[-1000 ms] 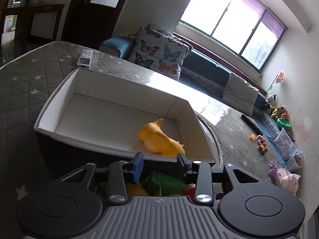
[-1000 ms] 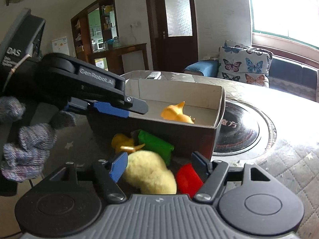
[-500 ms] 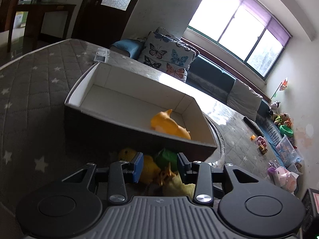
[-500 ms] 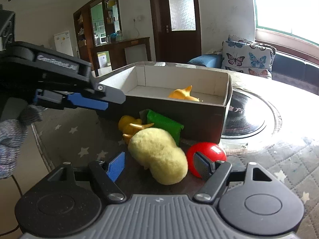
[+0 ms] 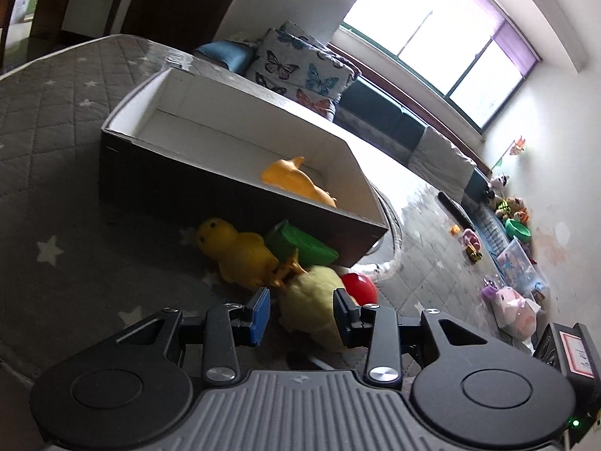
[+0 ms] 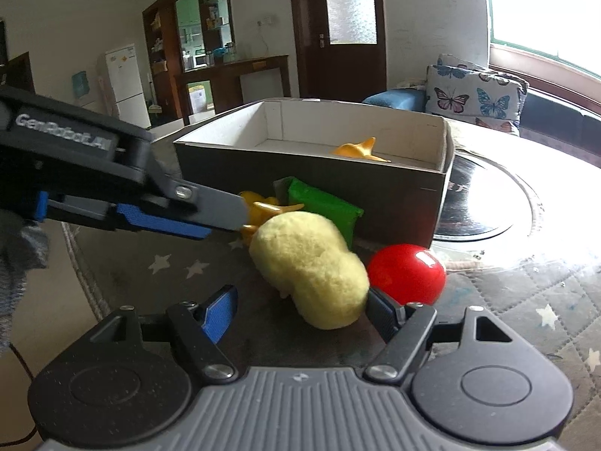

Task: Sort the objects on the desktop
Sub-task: 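Close the left gripper on the yellow fuzzy toy while the right gripper grips it too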

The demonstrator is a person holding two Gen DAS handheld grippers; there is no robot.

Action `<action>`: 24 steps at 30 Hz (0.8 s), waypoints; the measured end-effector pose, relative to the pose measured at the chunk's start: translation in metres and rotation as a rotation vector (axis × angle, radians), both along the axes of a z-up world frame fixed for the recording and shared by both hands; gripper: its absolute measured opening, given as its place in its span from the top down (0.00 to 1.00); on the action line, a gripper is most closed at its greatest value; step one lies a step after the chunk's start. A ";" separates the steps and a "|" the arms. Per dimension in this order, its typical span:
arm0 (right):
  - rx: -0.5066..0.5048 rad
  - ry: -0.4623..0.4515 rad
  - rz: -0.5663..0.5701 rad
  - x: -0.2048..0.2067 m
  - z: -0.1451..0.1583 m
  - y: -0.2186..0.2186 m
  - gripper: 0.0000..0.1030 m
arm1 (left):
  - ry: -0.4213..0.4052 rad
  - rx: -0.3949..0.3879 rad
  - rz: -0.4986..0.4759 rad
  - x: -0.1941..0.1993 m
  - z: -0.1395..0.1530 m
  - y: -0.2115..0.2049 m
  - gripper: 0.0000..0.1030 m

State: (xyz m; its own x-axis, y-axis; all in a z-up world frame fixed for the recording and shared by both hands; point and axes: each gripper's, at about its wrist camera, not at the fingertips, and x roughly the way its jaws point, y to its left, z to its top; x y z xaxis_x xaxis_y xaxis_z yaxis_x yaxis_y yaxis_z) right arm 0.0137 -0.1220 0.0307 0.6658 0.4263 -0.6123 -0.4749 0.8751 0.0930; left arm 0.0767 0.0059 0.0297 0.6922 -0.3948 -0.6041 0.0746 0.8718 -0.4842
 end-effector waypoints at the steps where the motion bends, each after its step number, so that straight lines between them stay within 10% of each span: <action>1: 0.004 0.003 0.009 -0.002 0.001 0.001 0.26 | 0.001 0.001 -0.003 0.000 -0.001 -0.001 0.62; 24: 0.001 0.000 0.026 0.016 0.003 0.007 0.47 | 0.083 -0.063 -0.008 0.025 -0.020 0.000 0.61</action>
State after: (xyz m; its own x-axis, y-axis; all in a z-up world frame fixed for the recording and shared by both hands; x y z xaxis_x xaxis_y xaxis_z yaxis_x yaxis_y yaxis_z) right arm 0.0295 -0.1146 0.0335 0.6549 0.4439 -0.6116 -0.4973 0.8625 0.0935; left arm 0.1017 0.0063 0.0096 0.6373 -0.4390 -0.6333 0.0385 0.8390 -0.5428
